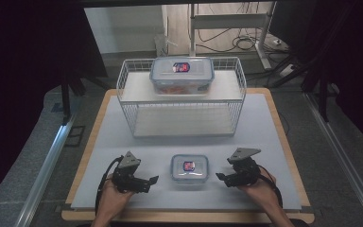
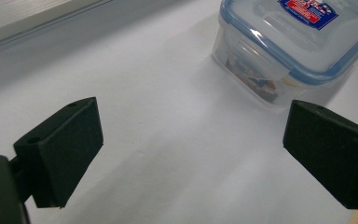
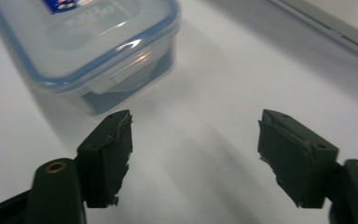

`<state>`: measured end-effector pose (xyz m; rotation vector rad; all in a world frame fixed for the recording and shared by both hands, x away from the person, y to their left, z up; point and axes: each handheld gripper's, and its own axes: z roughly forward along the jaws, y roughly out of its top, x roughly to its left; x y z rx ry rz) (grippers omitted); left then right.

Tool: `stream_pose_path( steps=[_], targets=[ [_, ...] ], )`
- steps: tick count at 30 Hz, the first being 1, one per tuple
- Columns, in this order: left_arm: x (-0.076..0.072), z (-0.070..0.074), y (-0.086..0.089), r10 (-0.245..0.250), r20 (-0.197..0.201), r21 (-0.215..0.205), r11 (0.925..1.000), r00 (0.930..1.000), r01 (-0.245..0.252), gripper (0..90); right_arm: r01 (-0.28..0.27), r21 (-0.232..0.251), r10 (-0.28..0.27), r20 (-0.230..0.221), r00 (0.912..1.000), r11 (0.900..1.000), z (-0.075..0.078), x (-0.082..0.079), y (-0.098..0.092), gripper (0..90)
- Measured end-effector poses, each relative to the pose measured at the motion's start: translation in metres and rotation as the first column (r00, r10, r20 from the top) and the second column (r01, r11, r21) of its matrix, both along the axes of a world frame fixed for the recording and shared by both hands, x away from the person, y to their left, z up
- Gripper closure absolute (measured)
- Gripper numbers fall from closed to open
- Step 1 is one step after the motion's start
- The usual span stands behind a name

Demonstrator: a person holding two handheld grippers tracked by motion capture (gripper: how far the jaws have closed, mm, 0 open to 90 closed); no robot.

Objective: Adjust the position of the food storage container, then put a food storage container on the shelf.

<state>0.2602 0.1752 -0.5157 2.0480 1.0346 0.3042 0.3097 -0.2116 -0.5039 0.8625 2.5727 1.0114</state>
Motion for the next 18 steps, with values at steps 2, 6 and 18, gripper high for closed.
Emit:
stream_pose_path(
  steps=[2, 6, 18],
  targets=[
    [-0.0005, -0.0013, -0.0031, -0.011, 0.003, 0.012, 0.9999, 0.9999, 0.011, 4.8, 0.005, 0.017, -0.005, -0.003, 1.0, 1.0, -0.0001, 0.0014, -0.0014, 22.2],
    [-0.0015, -0.0032, -0.0084, -0.03, 0.034, 0.025, 0.9993, 0.999, 0.029, 3.5, 0.013, 0.032, -0.013, -0.007, 0.9999, 0.999, -0.0006, 0.0033, -0.0029, 16.6],
    [0.0026, -0.0042, -0.0091, -0.043, 0.027, -0.015, 0.9989, 0.9987, 0.043, 0.0, -0.003, 0.036, 0.003, -0.012, 0.9999, 0.999, 0.0033, 0.003, 0.0022, 0.8]
  ],
)
